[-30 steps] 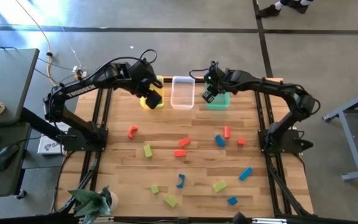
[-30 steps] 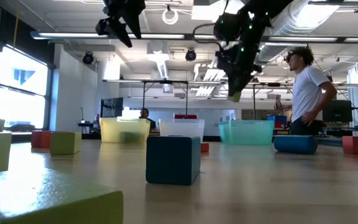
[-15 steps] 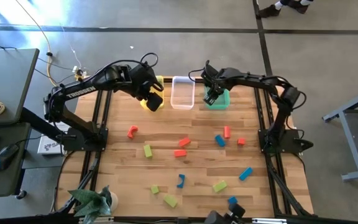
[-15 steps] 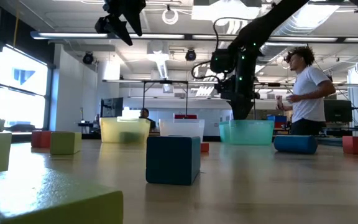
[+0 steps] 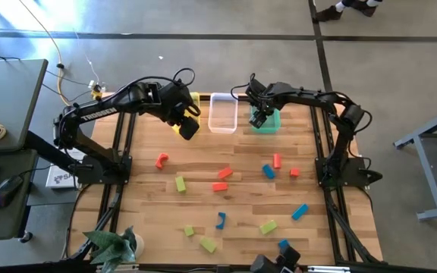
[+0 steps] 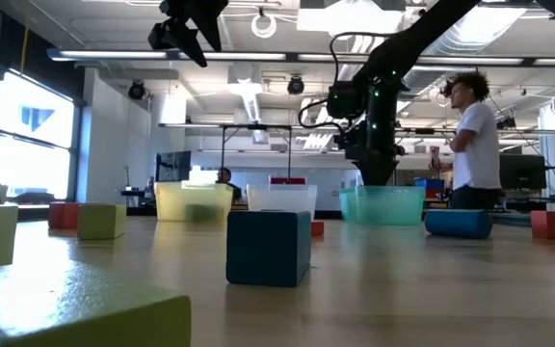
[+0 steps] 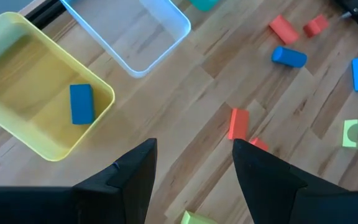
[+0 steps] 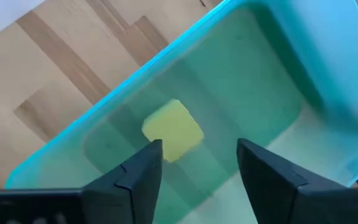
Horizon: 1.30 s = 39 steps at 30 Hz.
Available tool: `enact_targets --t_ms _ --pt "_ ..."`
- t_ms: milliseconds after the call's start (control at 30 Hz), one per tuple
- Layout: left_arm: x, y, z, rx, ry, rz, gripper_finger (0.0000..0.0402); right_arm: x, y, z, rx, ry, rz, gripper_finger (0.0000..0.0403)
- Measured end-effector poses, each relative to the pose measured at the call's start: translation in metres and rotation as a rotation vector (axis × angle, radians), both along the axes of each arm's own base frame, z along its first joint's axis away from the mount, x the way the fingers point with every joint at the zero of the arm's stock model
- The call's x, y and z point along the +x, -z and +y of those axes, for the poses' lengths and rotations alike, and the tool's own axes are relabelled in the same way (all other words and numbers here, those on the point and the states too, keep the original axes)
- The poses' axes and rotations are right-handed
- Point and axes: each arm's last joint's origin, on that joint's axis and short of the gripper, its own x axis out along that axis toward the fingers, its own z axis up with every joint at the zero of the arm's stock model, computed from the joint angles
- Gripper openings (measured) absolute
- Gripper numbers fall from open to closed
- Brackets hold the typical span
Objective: Sort & place blocks by color
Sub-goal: Put the orange block into the transparent bin
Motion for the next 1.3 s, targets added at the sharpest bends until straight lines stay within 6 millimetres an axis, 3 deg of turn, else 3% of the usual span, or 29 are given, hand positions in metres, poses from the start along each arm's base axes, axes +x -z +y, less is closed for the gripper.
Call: enact_targets --t_ms 333,800,1033,1300 --pt "-0.001 0.000 0.001 0.021 -0.015 0.011 0.0202 -0.003 -0.001 0.002 0.015 0.024 0.015 0.0193" --pt "-0.004 0.001 0.002 0.033 -0.001 0.049 0.0243 -0.018 -0.047 0.014 -0.050 0.148 -0.103 0.0187" --pt "0.020 0.008 0.001 0.046 0.047 -0.021 0.0242 -0.033 -0.082 0.027 -0.055 0.254 -0.250 0.0187" --pt "0.059 0.030 -0.013 0.061 0.153 -0.023 0.0241 -0.050 -0.116 0.041 -0.084 0.339 -0.392 0.0187"
